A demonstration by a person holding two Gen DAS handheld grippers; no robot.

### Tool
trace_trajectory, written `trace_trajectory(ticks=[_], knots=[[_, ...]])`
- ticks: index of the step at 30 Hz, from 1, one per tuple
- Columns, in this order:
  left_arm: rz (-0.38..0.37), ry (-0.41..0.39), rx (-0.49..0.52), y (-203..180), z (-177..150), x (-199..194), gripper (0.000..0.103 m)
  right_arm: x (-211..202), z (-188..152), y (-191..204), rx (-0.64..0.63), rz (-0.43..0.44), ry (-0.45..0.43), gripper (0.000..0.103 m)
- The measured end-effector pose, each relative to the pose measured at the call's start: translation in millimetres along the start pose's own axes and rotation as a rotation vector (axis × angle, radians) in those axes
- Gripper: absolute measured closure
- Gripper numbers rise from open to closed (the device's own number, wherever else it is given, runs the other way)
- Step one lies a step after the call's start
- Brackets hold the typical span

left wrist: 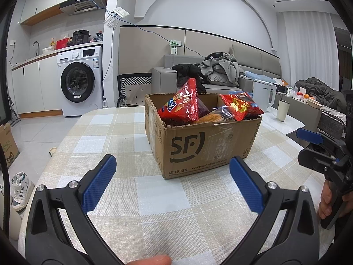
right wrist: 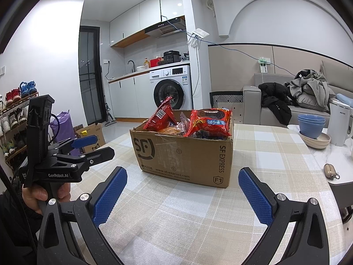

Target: Organize snacks

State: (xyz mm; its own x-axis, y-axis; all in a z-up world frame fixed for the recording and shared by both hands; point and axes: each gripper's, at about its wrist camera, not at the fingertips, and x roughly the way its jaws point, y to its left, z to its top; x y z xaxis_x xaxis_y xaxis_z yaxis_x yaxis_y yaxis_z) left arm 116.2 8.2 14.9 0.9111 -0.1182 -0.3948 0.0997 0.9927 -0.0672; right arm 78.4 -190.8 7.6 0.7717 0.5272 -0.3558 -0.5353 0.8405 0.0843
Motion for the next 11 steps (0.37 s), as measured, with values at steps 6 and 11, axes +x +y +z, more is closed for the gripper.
trace_trajectory(ticks=[6,11], knots=[[-0.004,-0.005,0.005,-2.1,0.6,-1.9,0.000,-0.6,-0.1,0.1,-0.002,-0.001,-0.001,0.000],[0.000,-0.009,0.008,-3.0,2.7,-0.9,0.000,-0.7,-0.3,0.6,-0.003,0.000,0.000,0.000]])
